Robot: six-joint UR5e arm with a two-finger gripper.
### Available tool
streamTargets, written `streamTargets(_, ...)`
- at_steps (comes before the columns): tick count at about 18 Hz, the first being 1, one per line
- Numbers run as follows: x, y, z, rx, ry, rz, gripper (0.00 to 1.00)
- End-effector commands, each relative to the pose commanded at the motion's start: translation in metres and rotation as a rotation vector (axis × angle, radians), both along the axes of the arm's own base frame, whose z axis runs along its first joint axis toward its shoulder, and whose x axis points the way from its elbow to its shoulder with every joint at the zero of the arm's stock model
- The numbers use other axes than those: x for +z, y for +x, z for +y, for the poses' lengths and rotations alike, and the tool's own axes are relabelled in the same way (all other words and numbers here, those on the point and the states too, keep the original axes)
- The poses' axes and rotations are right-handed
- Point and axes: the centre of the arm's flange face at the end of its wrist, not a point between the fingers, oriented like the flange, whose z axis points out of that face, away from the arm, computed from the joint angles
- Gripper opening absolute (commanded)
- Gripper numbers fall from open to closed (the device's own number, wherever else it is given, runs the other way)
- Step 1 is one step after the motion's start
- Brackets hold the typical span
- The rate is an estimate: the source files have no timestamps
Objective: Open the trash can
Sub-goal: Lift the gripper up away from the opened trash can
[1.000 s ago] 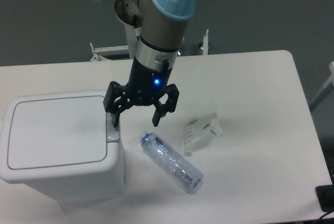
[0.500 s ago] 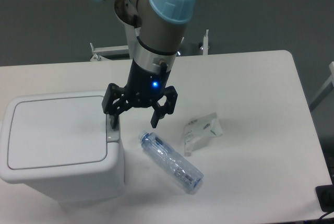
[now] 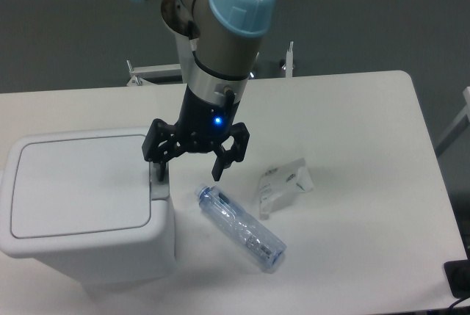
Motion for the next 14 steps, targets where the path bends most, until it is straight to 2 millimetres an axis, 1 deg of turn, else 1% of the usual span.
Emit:
streamTargets(4, 0.0, 0.0, 0.0, 0.001, -0.001, -0.002, 1.0)
streamTargets(5, 0.003, 0.0, 0.0, 0.004, 0.003, -0.001, 1.0)
streamTargets(8, 0.042, -0.005, 0.001, -0.001, 0.056, 0.061, 1.0)
streamTargets(9, 0.062, -0.017, -0.004, 0.021, 0.075, 0.1, 1.0)
streamTargets(10, 0.068, -0.036, -0.016, 0.061, 0.071, 0.121, 1.0)
streamTargets(11, 0.079, -0.064, -0.04, 0.121, 0.07, 0.151, 1.0)
streamTargets(14, 0.087, -0.111, -0.08, 0.186, 0.058, 0.241, 1.0)
